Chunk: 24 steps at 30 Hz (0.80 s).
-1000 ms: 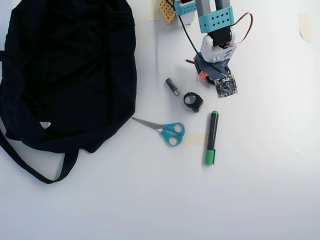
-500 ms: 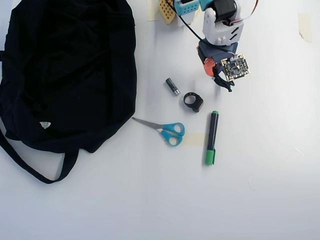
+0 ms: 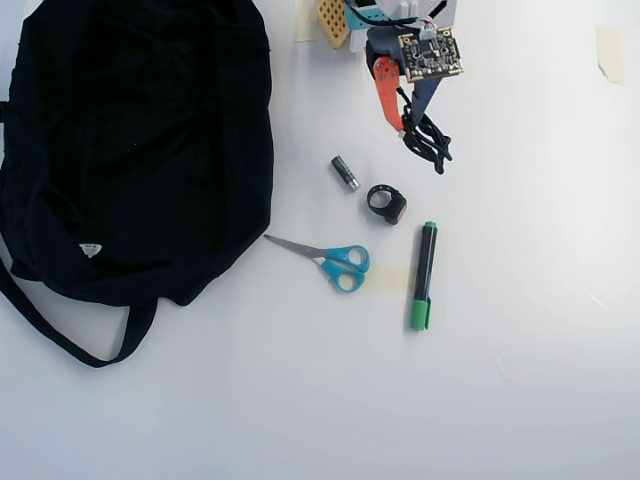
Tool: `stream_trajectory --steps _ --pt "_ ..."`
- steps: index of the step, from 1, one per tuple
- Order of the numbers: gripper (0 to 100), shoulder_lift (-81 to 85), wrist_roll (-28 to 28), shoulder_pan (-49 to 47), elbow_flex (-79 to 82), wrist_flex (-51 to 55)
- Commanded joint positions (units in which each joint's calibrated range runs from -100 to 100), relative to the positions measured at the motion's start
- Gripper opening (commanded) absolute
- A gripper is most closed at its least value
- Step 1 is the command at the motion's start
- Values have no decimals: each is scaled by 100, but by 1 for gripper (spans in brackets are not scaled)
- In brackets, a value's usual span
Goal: Put the cable into the black bag
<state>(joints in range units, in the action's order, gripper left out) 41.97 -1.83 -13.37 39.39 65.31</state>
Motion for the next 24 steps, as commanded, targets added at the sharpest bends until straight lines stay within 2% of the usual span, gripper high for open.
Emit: stream_trajectory --steps 1,8,13,24 --pt "2 226 -11 365 -93 110" --pt "2 168 -27 1195 -66 -226" --pt "2 119 -535 1666 -84 -691" --pt "2 85 -582 4112 -39 -1449"
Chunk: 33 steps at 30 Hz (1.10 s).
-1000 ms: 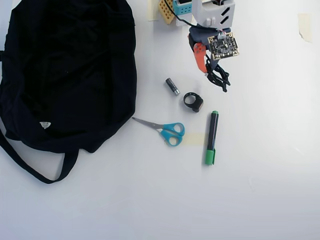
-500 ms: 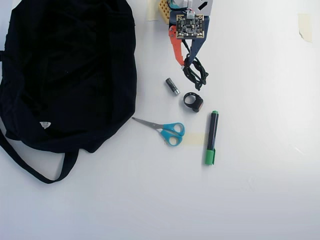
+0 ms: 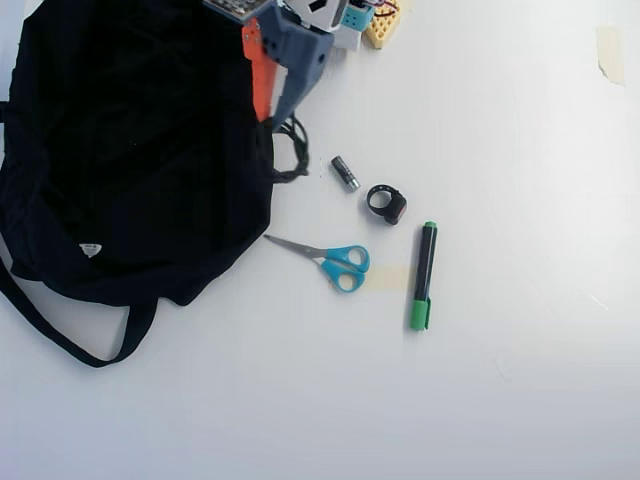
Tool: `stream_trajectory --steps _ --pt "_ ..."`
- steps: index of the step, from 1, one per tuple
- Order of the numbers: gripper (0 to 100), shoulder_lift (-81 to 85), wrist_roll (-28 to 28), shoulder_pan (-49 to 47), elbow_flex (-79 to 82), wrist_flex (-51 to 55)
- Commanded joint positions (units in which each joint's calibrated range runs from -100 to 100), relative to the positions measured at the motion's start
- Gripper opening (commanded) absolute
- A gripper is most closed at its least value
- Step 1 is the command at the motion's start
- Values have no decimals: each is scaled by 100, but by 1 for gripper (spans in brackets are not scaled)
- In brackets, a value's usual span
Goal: Put the cable into the black bag
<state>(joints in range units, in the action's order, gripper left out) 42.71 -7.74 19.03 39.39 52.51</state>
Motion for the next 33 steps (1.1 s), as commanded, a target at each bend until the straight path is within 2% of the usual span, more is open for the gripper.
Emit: stream_trajectory --steps 1,6,9,13,14,16,17,21,22,25,28,29,31,33 --pt "2 -23 14 1149 -30 -178" --pt "2 -471 66 2495 -48 -591" --pt "2 -1043 213 2876 -192 -1091" --pt "3 -3060 281 3437 -974 -1858" --pt "10 -3450 276 3490 -1297 -1849" --pt "30 -3516 281 3415 -1387 -1780" --pt "32 -3467 276 3385 -1414 -1573" --pt "33 -1807 234 2824 -1360 -14" --pt "33 -1218 229 2360 -1252 322" --pt "31 -72 -81 962 -273 382" --pt "6 509 -96 -287 293 382" --pt "2 683 -290 -415 401 399" --pt "2 1264 -521 -474 796 408" --pt "2 1845 -484 -841 1228 856"
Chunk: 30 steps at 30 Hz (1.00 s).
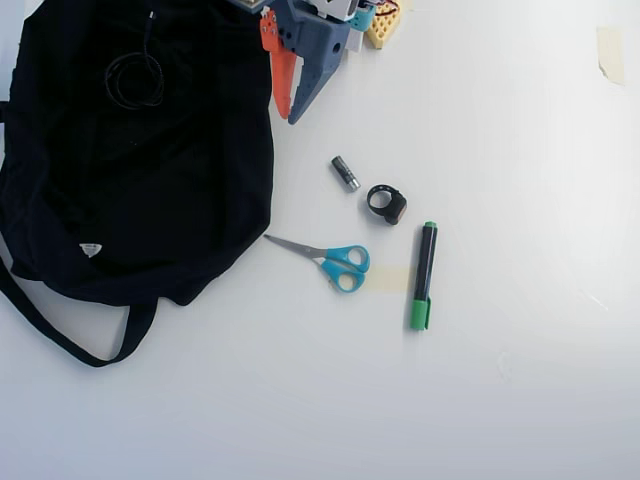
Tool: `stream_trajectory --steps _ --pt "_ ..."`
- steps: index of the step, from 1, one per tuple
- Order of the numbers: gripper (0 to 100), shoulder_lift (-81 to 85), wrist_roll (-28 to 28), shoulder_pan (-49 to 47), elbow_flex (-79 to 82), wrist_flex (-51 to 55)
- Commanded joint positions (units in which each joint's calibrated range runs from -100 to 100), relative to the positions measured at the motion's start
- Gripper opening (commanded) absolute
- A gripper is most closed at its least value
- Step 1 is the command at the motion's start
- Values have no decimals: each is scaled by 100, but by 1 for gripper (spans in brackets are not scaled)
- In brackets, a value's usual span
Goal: Put the cable into the black bag
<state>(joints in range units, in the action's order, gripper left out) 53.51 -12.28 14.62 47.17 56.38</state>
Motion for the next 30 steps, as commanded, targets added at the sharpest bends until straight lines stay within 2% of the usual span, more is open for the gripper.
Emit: stream_trajectory --steps 1,7,13,22,30 --pt "2 989 -25 -587 638 573" --pt "2 2981 59 -1866 2390 693" --pt "2 4492 777 -2225 3881 753" --pt "2 4608 1108 -2233 4861 1227" --pt "2 4608 1113 -2233 5211 1623"
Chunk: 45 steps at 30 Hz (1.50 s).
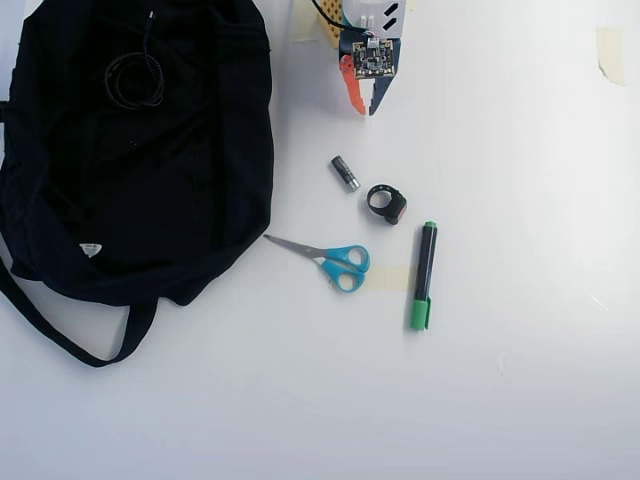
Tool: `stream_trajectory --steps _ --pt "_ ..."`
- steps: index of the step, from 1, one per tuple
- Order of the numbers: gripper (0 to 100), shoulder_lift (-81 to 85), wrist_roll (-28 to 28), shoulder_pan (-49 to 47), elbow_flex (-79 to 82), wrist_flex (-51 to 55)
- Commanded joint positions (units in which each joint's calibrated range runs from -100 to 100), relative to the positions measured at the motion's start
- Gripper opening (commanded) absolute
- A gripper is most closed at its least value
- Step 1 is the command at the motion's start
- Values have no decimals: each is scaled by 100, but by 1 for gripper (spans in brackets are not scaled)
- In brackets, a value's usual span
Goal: Put the cable into the black bag
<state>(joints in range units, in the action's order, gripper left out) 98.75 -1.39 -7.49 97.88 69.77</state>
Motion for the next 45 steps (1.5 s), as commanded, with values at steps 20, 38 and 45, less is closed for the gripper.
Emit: stream_trajectory --steps 20,38,45 --pt "2 83 19 39 140 284" --pt "2 83 19 39 140 284" --pt "2 83 19 39 140 284"
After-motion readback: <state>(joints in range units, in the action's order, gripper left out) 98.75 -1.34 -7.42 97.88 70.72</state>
